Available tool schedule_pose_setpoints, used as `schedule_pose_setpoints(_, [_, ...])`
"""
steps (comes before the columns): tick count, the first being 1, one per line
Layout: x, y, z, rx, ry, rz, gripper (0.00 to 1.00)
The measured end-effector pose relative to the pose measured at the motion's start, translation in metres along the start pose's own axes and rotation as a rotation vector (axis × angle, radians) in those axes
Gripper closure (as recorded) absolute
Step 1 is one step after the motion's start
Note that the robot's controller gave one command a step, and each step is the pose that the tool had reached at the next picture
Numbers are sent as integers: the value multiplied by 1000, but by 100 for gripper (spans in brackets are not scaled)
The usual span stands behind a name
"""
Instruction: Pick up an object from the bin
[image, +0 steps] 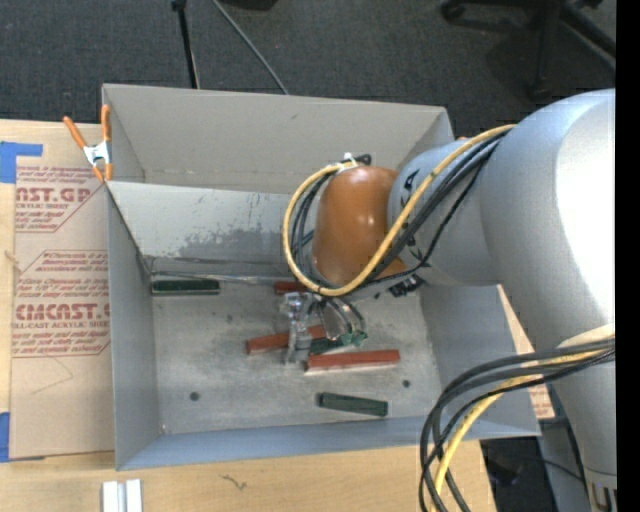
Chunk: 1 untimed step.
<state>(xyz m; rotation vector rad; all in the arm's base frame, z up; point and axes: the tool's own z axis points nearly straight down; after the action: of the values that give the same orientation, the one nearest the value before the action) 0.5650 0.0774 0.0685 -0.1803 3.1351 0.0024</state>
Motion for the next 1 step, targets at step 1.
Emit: schedule_pose_setpoints(1, [-1, 1, -36, 0, -3, 1, 100])
